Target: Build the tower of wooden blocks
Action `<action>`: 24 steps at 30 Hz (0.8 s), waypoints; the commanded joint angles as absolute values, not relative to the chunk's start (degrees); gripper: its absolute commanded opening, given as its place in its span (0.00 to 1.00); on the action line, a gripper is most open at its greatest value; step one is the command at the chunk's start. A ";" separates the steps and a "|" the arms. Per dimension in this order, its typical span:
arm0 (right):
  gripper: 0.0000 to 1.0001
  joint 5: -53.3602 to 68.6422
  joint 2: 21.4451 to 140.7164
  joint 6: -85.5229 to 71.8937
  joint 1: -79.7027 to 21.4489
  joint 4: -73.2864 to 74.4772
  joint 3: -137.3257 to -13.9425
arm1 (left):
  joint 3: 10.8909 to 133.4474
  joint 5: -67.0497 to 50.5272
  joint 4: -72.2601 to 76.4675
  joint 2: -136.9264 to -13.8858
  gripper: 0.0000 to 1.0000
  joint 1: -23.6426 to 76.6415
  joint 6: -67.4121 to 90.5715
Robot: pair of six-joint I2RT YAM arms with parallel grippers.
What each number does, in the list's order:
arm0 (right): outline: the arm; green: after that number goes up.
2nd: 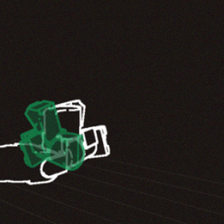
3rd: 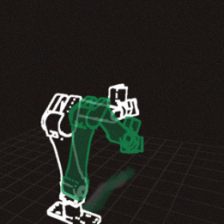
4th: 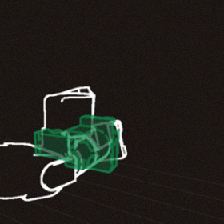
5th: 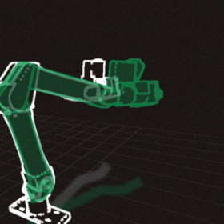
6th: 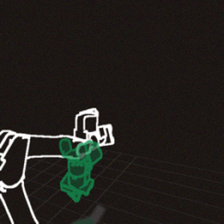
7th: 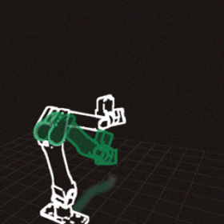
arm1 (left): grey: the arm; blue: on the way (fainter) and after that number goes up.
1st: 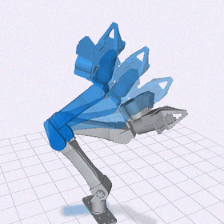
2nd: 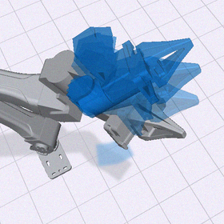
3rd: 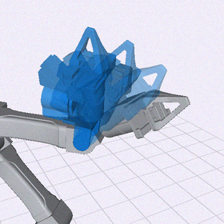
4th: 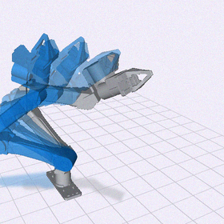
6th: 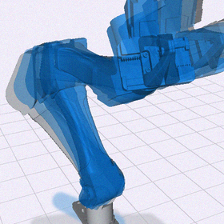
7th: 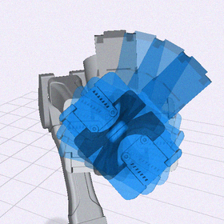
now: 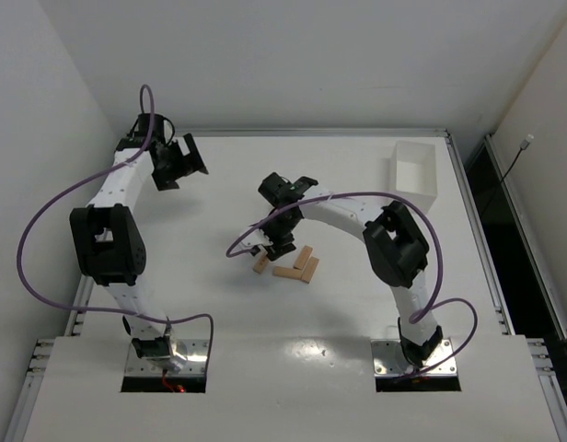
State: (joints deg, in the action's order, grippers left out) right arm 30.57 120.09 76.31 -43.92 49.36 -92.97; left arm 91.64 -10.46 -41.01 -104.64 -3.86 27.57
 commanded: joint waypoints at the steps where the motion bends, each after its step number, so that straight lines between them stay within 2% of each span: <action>1: 0.54 32.34 121.64 78.57 -44.91 48.96 -94.57 | 92.72 -12.04 -39.90 -105.56 1.00 -4.75 29.35; 24: 0.51 27.77 127.88 78.05 -47.11 45.53 -97.90 | 92.72 -12.04 -39.90 -107.14 1.00 -4.75 29.36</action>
State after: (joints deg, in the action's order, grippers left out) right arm 26.96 127.07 76.97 -46.68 46.33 -95.13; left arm 91.64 -11.25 -41.01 -107.59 -3.88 28.95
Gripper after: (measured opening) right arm 0.510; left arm 0.996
